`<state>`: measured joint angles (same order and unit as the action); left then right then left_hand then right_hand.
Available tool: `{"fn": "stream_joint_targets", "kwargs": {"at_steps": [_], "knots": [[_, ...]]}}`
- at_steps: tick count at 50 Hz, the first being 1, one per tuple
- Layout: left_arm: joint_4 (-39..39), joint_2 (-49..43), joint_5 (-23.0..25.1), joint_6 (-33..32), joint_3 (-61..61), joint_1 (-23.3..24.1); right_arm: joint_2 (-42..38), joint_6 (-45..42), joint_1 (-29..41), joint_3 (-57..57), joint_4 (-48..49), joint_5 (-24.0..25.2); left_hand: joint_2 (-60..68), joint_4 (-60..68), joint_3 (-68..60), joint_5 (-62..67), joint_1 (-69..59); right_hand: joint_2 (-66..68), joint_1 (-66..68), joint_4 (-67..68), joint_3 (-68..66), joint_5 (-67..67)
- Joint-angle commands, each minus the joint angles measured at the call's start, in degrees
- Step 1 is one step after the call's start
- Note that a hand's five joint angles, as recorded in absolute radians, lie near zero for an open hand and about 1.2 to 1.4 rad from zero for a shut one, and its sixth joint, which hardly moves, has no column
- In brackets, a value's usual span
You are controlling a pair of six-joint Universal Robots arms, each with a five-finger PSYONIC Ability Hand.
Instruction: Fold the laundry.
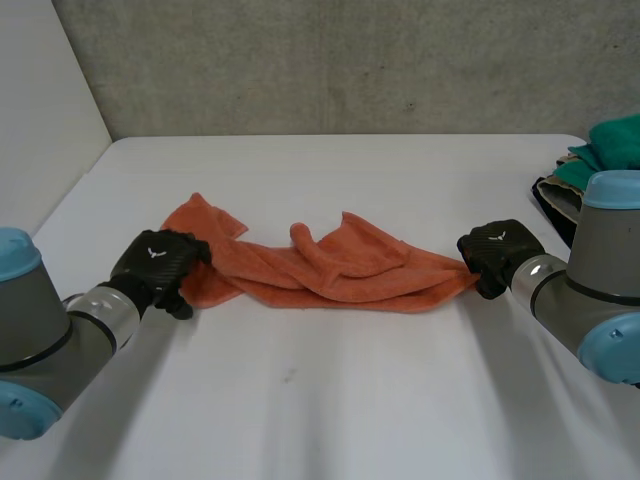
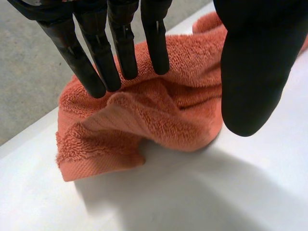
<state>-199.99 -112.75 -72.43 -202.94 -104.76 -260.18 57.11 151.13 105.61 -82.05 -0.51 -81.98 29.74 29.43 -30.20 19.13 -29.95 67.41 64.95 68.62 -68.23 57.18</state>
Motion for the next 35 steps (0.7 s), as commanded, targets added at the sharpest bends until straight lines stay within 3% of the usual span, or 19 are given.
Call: {"fn": "stream_joint_targets", "kwargs": {"at_steps": [1, 18, 20, 23, 24, 30, 35], "knots": [[-0.49, -5.28, 0.45, -4.65, 3.94, 0.20, 0.02, -0.31, -0.14, -0.48, -0.02, -0.02, 8.05, 8.36, -7.59, 8.66, -7.84, 12.59, 15.05, 11.38, -11.77, 12.82], [0.12, -14.78, -0.95, -10.36, 15.81, 0.99, 0.19, -0.31, -0.84, -1.44, -0.02, 0.42, 16.30, 16.61, -15.84, 16.91, -16.09, 12.59, 15.05, 11.38, -11.77, 12.82], [0.82, -15.13, -1.22, -11.42, 16.69, 0.99, 0.28, -0.40, -0.93, -1.36, -0.02, 0.42, 21.98, 22.30, -21.52, 22.60, -21.77, 12.59, 15.05, 11.38, -11.77, 12.82], [1.18, -14.00, -0.87, -11.86, 16.87, 0.99, 0.63, -0.40, -1.10, -1.09, -0.28, 0.42, 50.13, 50.44, -49.66, 50.74, -49.92, 12.59, 15.05, 11.38, -11.77, 12.82], [1.18, -13.29, -1.13, -11.77, 16.69, 1.08, 0.89, -0.40, -1.19, -1.00, -0.28, 0.51, 50.26, 50.57, -49.79, 50.87, -50.05, 12.59, 15.05, 11.38, -11.77, 12.82], [0.48, -6.62, -1.13, -8.18, 15.28, 1.60, 3.62, -0.13, -1.89, 0.05, -0.81, 0.24, 50.26, 50.57, -49.80, 50.87, -50.05, 12.59, 15.05, 11.38, -11.77, 12.82], [1.78, 1.10, -1.39, 0.07, 15.63, 1.34, 8.70, -0.04, -3.47, 5.83, -6.67, -0.02, 50.26, 50.57, -49.80, 50.87, -50.05, 12.59, 15.05, 11.38, -11.77, 12.82]]}}
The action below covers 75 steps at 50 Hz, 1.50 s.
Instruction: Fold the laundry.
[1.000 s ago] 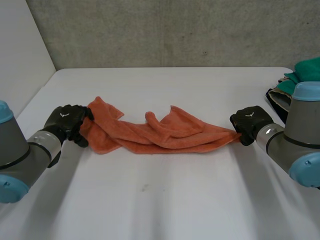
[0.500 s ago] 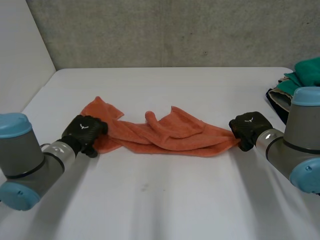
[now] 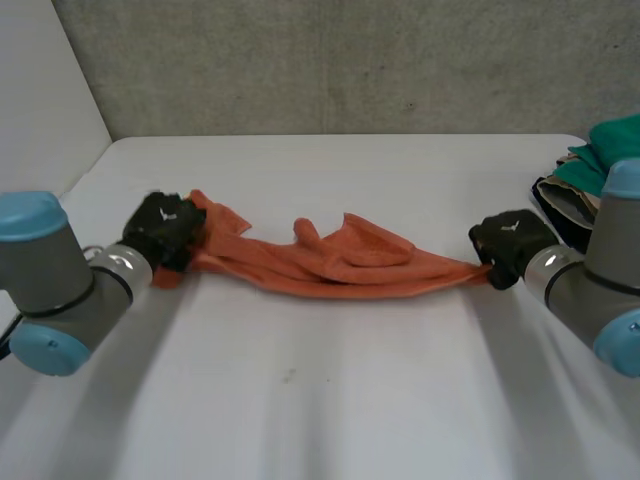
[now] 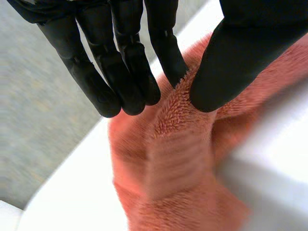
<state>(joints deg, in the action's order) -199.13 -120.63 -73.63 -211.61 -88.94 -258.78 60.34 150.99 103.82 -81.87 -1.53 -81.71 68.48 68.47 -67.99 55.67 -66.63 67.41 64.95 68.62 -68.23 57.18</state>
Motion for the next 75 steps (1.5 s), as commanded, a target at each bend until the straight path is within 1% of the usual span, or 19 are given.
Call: {"fn": "stream_joint_targets", "kwargs": {"at_steps": [1, 6, 11, 14, 18, 24, 28, 32, 36, 37, 40, 41, 45, 48, 57, 64, 67, 71, 75], "knots": [[1.29, 10.49, -0.19, 9.89, 0.08, -0.23, 6.62, 0.10, -2.04, 6.97, -7.33, -0.30, 11.52, 11.53, -12.01, 14.33, -13.37, 12.59, 15.05, 11.38, -11.77, 12.82], [5.41, 20.69, -0.19, 16.31, 3.42, -0.41, 13.65, 0.19, -4.85, 17.69, -19.02, -0.47, 11.52, 11.53, -12.01, 14.33, -13.37, 12.59, 15.05, 11.38, -11.77, 12.82], [16.20, 28.08, -0.19, 21.06, 10.87, -1.10, 16.47, 0.45, -8.01, 30.07, -29.56, -0.38, 11.52, 11.53, -12.01, 14.33, -13.37, 12.59, 15.05, 11.38, -11.77, 12.82], [22.36, 27.47, -0.28, 21.07, 14.31, -1.72, 16.30, 0.36, -8.19, 33.52, -33.00, -0.12, 11.52, 11.53, -12.01, 14.33, -13.37, 12.59, 15.05, 11.38, -11.77, 12.82], [33.07, 21.43, -0.98, 18.71, 18.79, -2.34, 12.63, -0.60, -7.93, 35.37, -36.52, 1.28, 11.52, 11.53, -12.01, 14.33, -13.37, 12.59, 15.05, 11.38, -11.77, 12.82], [35.04, 11.66, -3.00, 14.66, 21.00, -1.81, 4.54, -5.34, -4.50, 34.41, -36.18, 0.32, 11.52, 11.53, -12.01, 14.33, -13.37, 12.59, 15.05, 11.38, -11.77, 12.82], [31.89, 4.19, -4.32, 12.19, 24.51, 0.12, -1.97, -7.28, -3.01, 35.72, -32.50, -2.31, 11.52, 11.53, -12.01, 14.33, -13.37, 12.59, 15.05, 11.38, -11.77, 12.82], [24.86, -2.40, -5.38, 11.40, 31.27, 1.44, -7.07, -7.11, -0.02, 38.70, -22.14, -4.86, 11.52, 11.53, -12.01, 14.33, -13.37, 12.59, 15.05, 11.38, -11.77, 12.82], [13.71, -5.66, -5.90, 12.63, 40.32, 2.23, -9.19, -5.44, 1.30, 43.36, -5.54, -6.88, 11.52, 11.53, -12.01, 14.33, -13.37, 12.59, 15.05, 11.38, -11.77, 12.82], [7.42, -6.19, -6.78, 13.85, 43.64, 2.23, -9.01, -3.79, 1.65, 44.94, 2.41, -8.02, 11.52, 11.53, -12.01, 14.33, -13.37, 12.59, 15.05, 11.38, -11.77, 12.82], [-2.19, -5.93, -8.01, 16.92, 47.01, 2.32, -7.79, -0.79, 2.00, 46.35, 14.49, -10.66, 11.52, 11.53, -12.01, 14.33, -13.37, 12.59, 15.05, 11.38, -11.77, 12.82], [-7.97, -5.15, -8.71, 19.54, 47.80, 2.41, -6.48, 1.40, 2.18, 46.10, 21.67, -12.41, 11.52, 11.53, -12.01, 14.33, -13.37, 12.59, 15.05, 11.38, -11.77, 12.82], [-16.18, -2.42, -9.33, 26.23, 46.67, 2.50, -3.57, 4.49, 2.53, 43.99, 31.57, -13.92, 11.52, 11.53, -12.01, 14.33, -13.37, 12.59, 15.05, 11.38, -11.77, 12.82], [-15.76, -0.92, -9.07, 28.88, 43.95, 2.32, -2.16, 4.67, 3.14, 41.53, 30.01, -12.69, 11.52, 11.53, -12.01, 14.33, -13.37, 12.59, 15.05, 11.38, -11.77, 12.82], [-15.14, 1.80, -7.58, 28.27, 27.44, -1.28, -1.10, 4.49, 3.32, 30.02, 20.96, -7.51, 11.52, 11.53, -12.01, 14.33, -13.37, 12.59, 15.05, 11.38, -11.77, 12.82], [-16.46, 1.63, -1.79, 27.92, 9.95, -4.27, -4.00, 4.14, 3.15, 19.47, 17.44, -3.64, 11.52, 11.53, -12.01, 14.33, -13.37, 12.59, 15.05, 11.38, -11.77, 12.82], [-17.51, -0.03, 2.42, 26.61, 3.80, -4.97, -6.62, 2.92, 3.14, 15.44, 16.38, -2.41, 11.52, 11.53, -12.01, 14.33, -13.37, 12.59, 15.05, 11.38, -11.77, 12.82], [-17.87, -2.58, 5.69, 23.19, -1.22, -6.38, -10.05, 0.11, 3.23, 11.83, 14.19, -2.14, 11.52, 11.53, -12.01, 14.33, -13.37, 12.59, 15.05, 11.38, -11.77, 12.82], [-15.94, -3.73, 6.22, 18.88, -3.69, -7.17, -11.91, -1.57, 3.41, 9.53, 11.29, -1.88, 11.52, 11.53, -12.01, 14.33, -13.37, 12.59, 15.05, 11.38, -11.77, 12.82]]}}
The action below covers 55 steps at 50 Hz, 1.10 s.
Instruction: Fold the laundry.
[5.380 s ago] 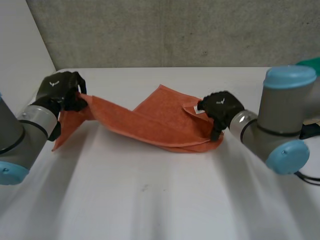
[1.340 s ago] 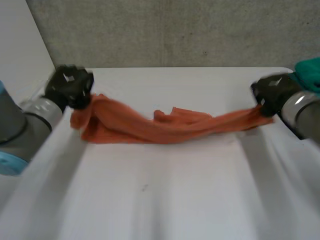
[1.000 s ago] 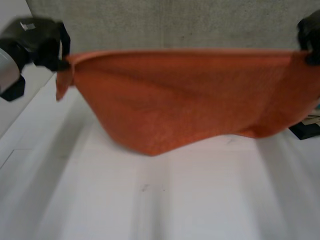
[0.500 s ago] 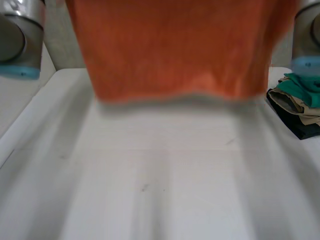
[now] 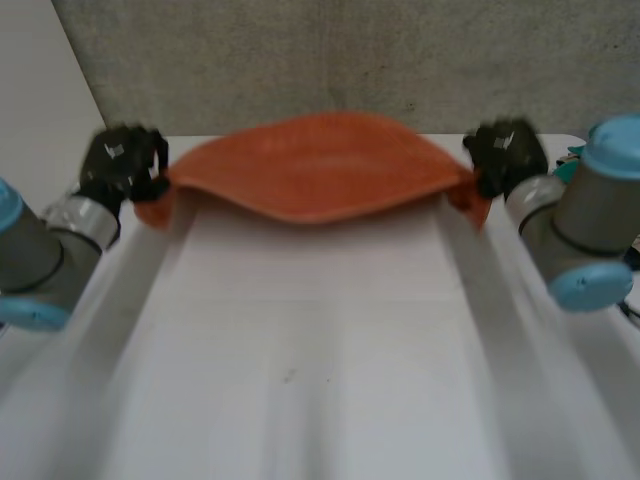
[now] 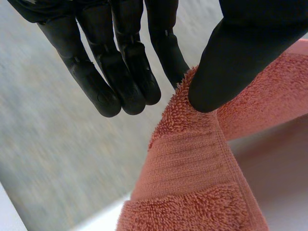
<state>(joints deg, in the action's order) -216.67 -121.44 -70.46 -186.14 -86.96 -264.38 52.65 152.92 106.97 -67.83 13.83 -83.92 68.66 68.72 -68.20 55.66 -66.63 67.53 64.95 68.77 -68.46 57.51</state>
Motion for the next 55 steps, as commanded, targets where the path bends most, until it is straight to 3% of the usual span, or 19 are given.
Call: {"fn": "stream_joint_targets", "kwargs": {"at_steps": [1, 9, 10, 11, 15, 19, 25, 34, 41, 49, 55], "knots": [[2.29, -3.19, 3.04, -7.30, -5.67, -1.76, -4.31, -3.68, 0.25, -4.85, -4.60, 0.25, 11.34, 11.28, -11.80, 14.34, -13.37, 12.47, 15.05, 11.23, -11.54, 12.49], [11.61, -4.51, 2.95, -14.51, -4.36, -3.34, -2.91, -2.90, -0.71, -7.32, -6.54, 0.42, 11.34, 11.28, -11.80, 14.34, -13.37, 12.47, 15.05, 11.23, -11.54, 12.49], [12.14, -4.51, 3.13, -14.69, -4.35, -3.34, -2.82, -2.63, -0.80, -7.41, -6.54, 0.42, 6.69, 6.64, -7.15, 9.69, -8.73, 12.47, 15.05, 11.23, -11.54, 12.49], [13.19, -4.60, 3.83, -15.21, -4.27, -3.25, -2.56, -2.02, -0.97, -7.67, -6.62, 0.34, -6.51, -6.56, 6.05, -3.51, 4.48, 12.47, 15.05, 11.23, -11.54, 12.49], [15.13, -5.12, 5.68, -16.01, -4.44, -2.29, -2.12, -1.31, -1.24, -8.11, -6.71, 0.07, -18.71, -18.76, 18.25, -15.71, 16.67, 12.47, 15.05, 11.23, -11.54, 12.49], [15.49, -4.69, 5.07, -17.06, -5.58, -0.97, -1.85, -1.31, -1.33, -8.55, -6.80, 0.16, -27.81, -27.87, 27.36, -24.81, 25.78, 12.47, 15.05, 11.23, -11.54, 12.49], [13.21, -3.72, 2.08, -17.59, -6.20, 1.66, -1.32, -1.31, -1.24, -8.99, -6.97, 0.07, -31.87, -31.92, 31.41, -28.87, 29.83, 12.47, 15.05, 11.23, -11.54, 12.49], [11.18, -7.67, -1.43, -18.21, -0.67, 4.83, -0.01, -0.96, -1.33, -9.60, -7.24, -0.10, -30.02, -30.08, 29.57, -27.02, 27.99, 12.47, 15.05, 11.23, -11.54, 12.49], [14.68, -12.15, -5.82, -19.87, 6.44, 6.94, 1.05, -0.70, -2.29, -9.78, -8.73, -0.10, -27.35, -27.41, 26.89, -24.35, 25.32, 12.47, 15.05, 11.23, -11.54, 12.49], [14.97, -14.88, -11.63, -23.30, 10.23, 7.03, 1.31, -0.43, -2.91, -9.87, -9.35, 0.07, -20.61, -20.67, 20.15, -17.61, 18.58, 12.47, 15.05, 11.23, -11.54, 12.49], [12.76, -16.02, -13.39, -24.36, 12.17, 6.59, 1.66, -0.70, -3.00, -9.69, -9.70, -0.10, -18.25, -18.30, 17.79, -15.25, 16.22, 12.47, 15.05, 11.23, -11.54, 12.49]]}}
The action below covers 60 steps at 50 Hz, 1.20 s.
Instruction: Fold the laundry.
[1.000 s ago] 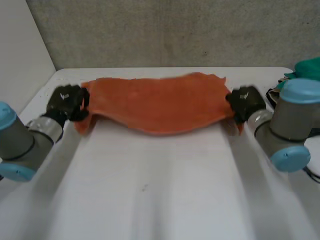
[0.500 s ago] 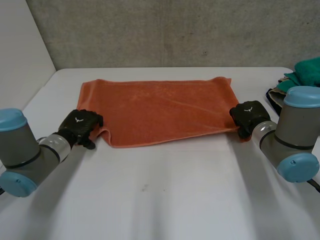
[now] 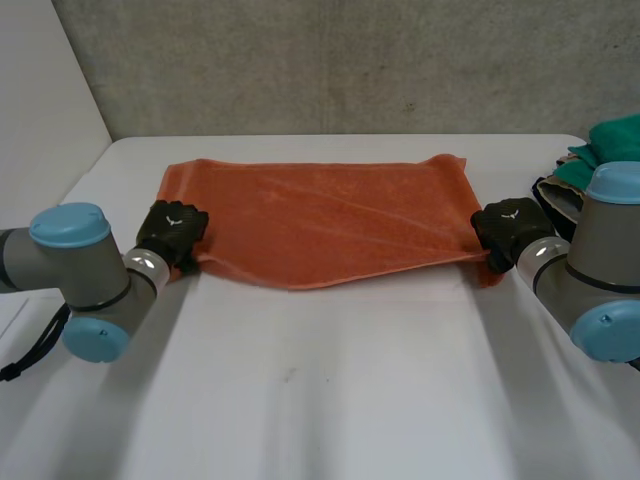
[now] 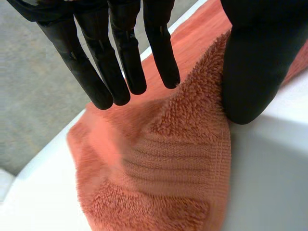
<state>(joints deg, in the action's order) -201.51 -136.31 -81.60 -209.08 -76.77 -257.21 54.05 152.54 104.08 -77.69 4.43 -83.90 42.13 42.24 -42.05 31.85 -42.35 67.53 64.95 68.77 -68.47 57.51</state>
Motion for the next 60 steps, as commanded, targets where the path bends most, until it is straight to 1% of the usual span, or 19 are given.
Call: {"fn": "stream_joint_targets", "kwargs": {"at_steps": [1, 7, 14, 16, 18, 22, 26, 27, 30, 31, 34, 36, 38, 42, 48, 52, 54, 56, 60], "knots": [[-2.66, -1.07, -2.60, -1.77, 2.06, -0.75, 0.44, -0.31, -0.11, 0.26, -0.39, -0.12, 8.28, 8.17, -8.36, 8.57, -8.06, 12.47, 15.05, 11.23, -11.53, 12.49], [-3.98, 0.43, -5.94, -5.20, 0.49, -2.86, 0.97, -1.19, -0.11, 0.70, -1.97, -0.03, 7.10, 6.99, -7.19, 7.39, -6.89, 12.47, 15.05, 11.23, -11.53, 12.49], [-4.25, 4.20, -3.92, -7.66, -4.96, -5.23, 0.36, -4.18, -0.28, 2.28, -4.25, -0.12, 7.76, 7.65, -7.85, 8.05, -7.55, 12.47, 15.05, 11.23, -11.53, 12.49], [-4.07, 5.52, -2.69, -8.27, -6.80, -5.76, 0.27, -4.70, -0.37, 2.63, -4.69, -0.12, 11.79, 11.68, -11.87, 12.07, -11.57, 12.47, 15.05, 11.23, -11.53, 12.49], [-3.81, 8.59, -0.76, -9.06, -10.31, -6.46, 0.44, -5.58, -0.46, 3.16, -6.09, 0.14, 34.58, 34.47, -34.66, 34.87, -34.37, 12.47, 15.05, 11.23, -11.53, 12.49], [-1.79, 15.97, 2.49, -10.03, -17.96, -7.25, 1.24, -8.57, -0.72, 4.03, -11.62, 0.40, 37.87, 37.76, -37.95, 38.15, -37.65, 12.47, 15.05, 11.23, -11.53, 12.49], [4.79, 24.14, 4.25, -11.87, -26.04, -8.66, 3.78, -16.38, -2.65, 4.21, -24.00, 1.46, 37.87, 37.76, -37.95, 38.15, -37.65, 12.47, 15.05, 11.23, -11.53, 12.49], [8.90, 27.29, 4.60, -13.18, -28.93, -9.44, 5.27, -21.27, -4.31, 4.04, -30.73, 1.46, 37.87, 37.76, -37.95, 38.15, -37.65, 12.47, 15.05, 11.23, -11.53, 12.49], [15.60, 31.62, 4.52, -15.47, -32.47, -10.59, 7.56, -27.71, -6.60, 3.42, -40.17, 1.37, 37.87, 37.76, -37.95, 38.15, -37.65, 12.47, 15.05, 11.23, -11.53, 12.49], [19.97, 34.06, 4.43, -17.48, -33.87, -11.03, 8.96, -32.17, -8.18, 2.64, -46.47, 1.28, 37.87, 37.76, -37.95, 38.15, -37.65, 12.47, 15.05, 11.23, -11.53, 12.49], [26.32, 36.28, 4.08, -20.92, -34.85, -11.56, 10.37, -37.13, -9.77, 2.37, -52.15, 1.55, 37.87, 37.76, -37.95, 38.15, -37.65, 12.47, 15.05, 11.23, -11.53, 12.49], [31.77, 36.02, 3.73, -24.35, -34.41, -12.08, 10.73, -37.49, -10.21, 2.37, -49.97, 1.90, 37.87, 37.76, -37.95, 38.15, -37.65, 12.47, 15.05, 11.23, -11.53, 12.49], [33.63, 35.67, 3.73, -25.85, -33.62, -12.26, 10.21, -36.88, -10.04, 2.63, -46.90, 1.99, 37.87, 37.76, -37.95, 38.15, -37.65, 12.47, 15.05, 11.23, -11.53, 12.49], [31.45, 33.04, 2.94, -26.73, -28.53, -11.39, 7.66, -35.82, -9.07, 3.68, -39.60, 1.20, 37.87, 37.76, -37.95, 38.15, -37.65, 12.47, 15.05, 11.23, -11.53, 12.49], [23.19, 25.66, 2.76, -19.44, -17.46, -7.52, 3.97, -33.72, -7.49, 6.67, -28.88, 0.58, 37.87, 37.76, -37.95, 38.15, -37.65, 12.47, 15.05, 11.23, -11.53, 12.49], [17.48, 19.42, 2.06, -16.28, -7.10, -5.23, 1.16, -31.70, -5.65, 13.33, -20.45, 0.41, 37.87, 37.76, -37.95, 38.15, -37.65, 12.47, 15.05, 11.23, -11.53, 12.49], [14.40, 17.22, 1.01, -14.78, 1.24, -4.44, 0.45, -29.59, -4.94, 20.18, -14.73, -0.30, 37.87, 37.76, -37.95, 38.15, -37.65, 12.47, 15.05, 11.23, -11.53, 12.49], [12.46, 16.95, -0.05, -13.55, 6.96, -3.91, 0.53, -26.96, -4.59, 25.02, -10.34, -1.17, 37.87, 37.76, -37.95, 38.15, -37.65, 12.47, 15.05, 11.23, -11.53, 12.49], [5.79, 17.21, -2.51, -6.62, 19.71, -3.56, 2.64, -15.46, -4.15, 34.87, 1.70, -3.55, 37.87, 37.76, -37.95, 38.15, -37.65, 12.47, 15.05, 11.23, -11.53, 12.49]]}}
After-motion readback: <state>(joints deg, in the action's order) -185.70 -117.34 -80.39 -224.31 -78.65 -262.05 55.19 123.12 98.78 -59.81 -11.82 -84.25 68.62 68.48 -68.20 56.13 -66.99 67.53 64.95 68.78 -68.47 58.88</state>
